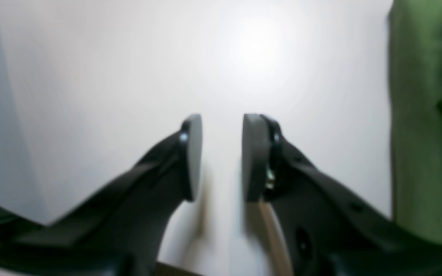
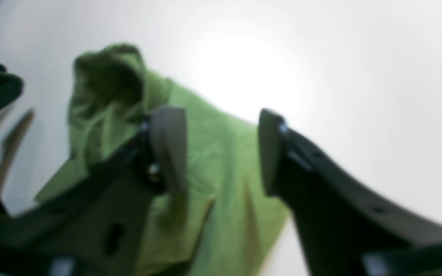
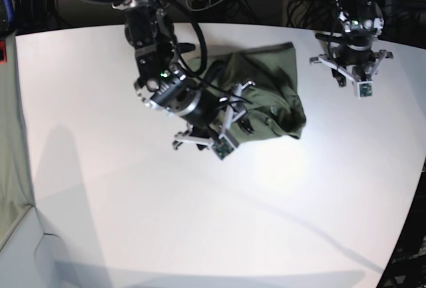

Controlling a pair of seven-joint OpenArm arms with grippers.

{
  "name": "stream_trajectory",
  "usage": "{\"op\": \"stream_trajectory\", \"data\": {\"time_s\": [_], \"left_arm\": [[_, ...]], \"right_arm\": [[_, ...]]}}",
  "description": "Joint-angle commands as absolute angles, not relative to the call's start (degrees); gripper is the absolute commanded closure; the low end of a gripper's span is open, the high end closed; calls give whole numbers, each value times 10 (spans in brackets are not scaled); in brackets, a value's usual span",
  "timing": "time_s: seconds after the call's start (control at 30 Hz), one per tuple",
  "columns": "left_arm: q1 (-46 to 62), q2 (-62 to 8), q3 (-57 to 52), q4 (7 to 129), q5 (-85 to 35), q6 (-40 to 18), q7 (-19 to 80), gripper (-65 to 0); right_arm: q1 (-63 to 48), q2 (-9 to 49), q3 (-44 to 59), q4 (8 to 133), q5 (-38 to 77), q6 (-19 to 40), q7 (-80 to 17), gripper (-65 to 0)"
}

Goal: Layout the t-shirt on the table in an organized manner, then fold the t-shirt properly
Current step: 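Grasp the bunched shirt edges with both grippers and flatten the bundle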

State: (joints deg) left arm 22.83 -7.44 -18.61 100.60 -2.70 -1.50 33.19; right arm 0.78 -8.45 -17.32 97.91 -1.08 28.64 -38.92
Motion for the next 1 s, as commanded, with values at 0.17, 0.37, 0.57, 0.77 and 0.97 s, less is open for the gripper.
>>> {"op": "stream_trajectory", "data": {"time_s": [0.17, 0.37, 0.57, 0.77, 0.97], "left_arm": [[224, -80, -212, 1018, -24, -12, 318, -176], [223, -80, -237, 1018, -24, -13, 318, -176], [224, -79, -254, 1017, -24, -13, 318, -176], [224, -80, -255, 1017, -24, -13, 318, -176], [223, -80, -255, 1017, -24, -13, 318, -176]], "right_arm": [[-5, -69, -174, 985, -1, 286, -373, -43], [-7, -50, -168, 986, -2, 285, -375, 0], [-11, -44, -156, 971, -2, 287, -378, 0], [-47, -44, -192, 974, -2, 288, -374, 0], [-57, -35, -286, 975, -1, 295, -378, 0]]}}
